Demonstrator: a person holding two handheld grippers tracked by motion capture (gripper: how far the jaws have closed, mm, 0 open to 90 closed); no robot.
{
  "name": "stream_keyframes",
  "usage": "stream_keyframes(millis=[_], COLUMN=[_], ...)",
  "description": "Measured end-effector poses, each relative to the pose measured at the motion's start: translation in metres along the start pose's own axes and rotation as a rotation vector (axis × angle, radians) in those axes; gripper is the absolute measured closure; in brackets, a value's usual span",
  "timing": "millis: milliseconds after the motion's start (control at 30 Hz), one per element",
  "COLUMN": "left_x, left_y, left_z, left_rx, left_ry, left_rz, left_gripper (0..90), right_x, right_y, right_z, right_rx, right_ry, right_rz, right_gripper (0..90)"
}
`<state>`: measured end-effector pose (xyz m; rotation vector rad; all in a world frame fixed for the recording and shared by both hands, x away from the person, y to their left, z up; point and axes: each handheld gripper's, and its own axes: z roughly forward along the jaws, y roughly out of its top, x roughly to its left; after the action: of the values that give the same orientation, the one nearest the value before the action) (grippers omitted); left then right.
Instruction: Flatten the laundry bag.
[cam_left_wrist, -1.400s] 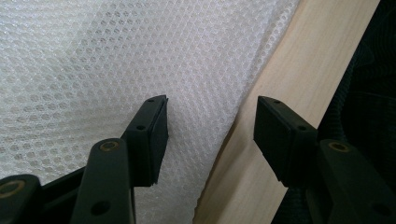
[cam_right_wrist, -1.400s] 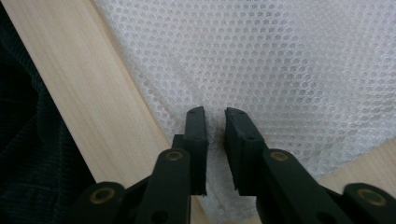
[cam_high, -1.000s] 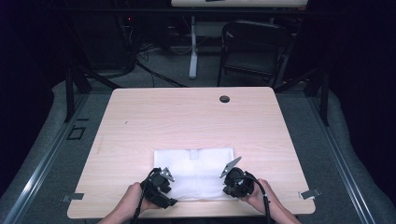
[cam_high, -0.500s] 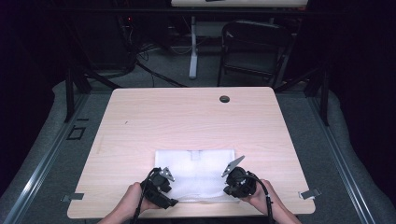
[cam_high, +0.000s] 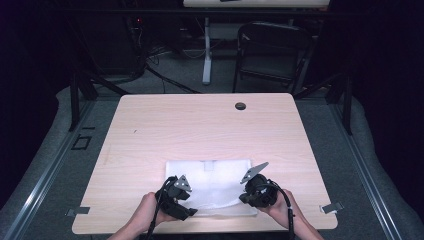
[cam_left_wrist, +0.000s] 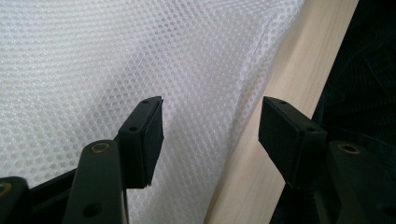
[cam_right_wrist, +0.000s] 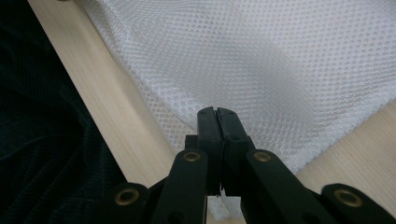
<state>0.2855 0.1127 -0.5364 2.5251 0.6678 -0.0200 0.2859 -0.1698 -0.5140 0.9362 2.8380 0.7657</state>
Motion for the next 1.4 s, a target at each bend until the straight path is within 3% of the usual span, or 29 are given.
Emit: stream_keyframes(millis=[500, 600, 833, 967, 1267, 1400], left_x=[-0.016, -0.016, -0.016, -0.013, -0.008, -0.006], left_y=[0.024, 0.024, 0.024, 0.027, 0.029, 0.033], left_z=[0.019, 0.019, 0.020, 0.020, 0.020, 0.021], left_rx=[-0.005, -0.016, -0.037, -0.038, -0.035, -0.012], left_ry=[0.040, 0.033, 0.017, 0.006, -0.003, -0.005], left_rz=[0.080, 0.091, 0.104, 0.090, 0.048, 0.040], left_gripper=[40.8, 47.6, 78.2, 86.9, 88.1, 88.1], right_x=[-0.005, -0.006, -0.006, -0.007, -0.010, -0.009], right_y=[0.002, 0.003, 0.003, 0.002, -0.001, -0.001], right_z=[-0.009, -0.010, -0.007, -0.006, -0.012, -0.017], right_rx=[-0.054, -0.056, -0.048, -0.045, -0.066, -0.081], right_ry=[0.000, 0.004, 0.011, 0.013, 0.018, 0.008], right_rz=[0.036, 0.034, 0.036, 0.049, 0.043, 0.040], right_gripper=[89.8, 89.8, 89.7, 89.0, 83.7, 83.9])
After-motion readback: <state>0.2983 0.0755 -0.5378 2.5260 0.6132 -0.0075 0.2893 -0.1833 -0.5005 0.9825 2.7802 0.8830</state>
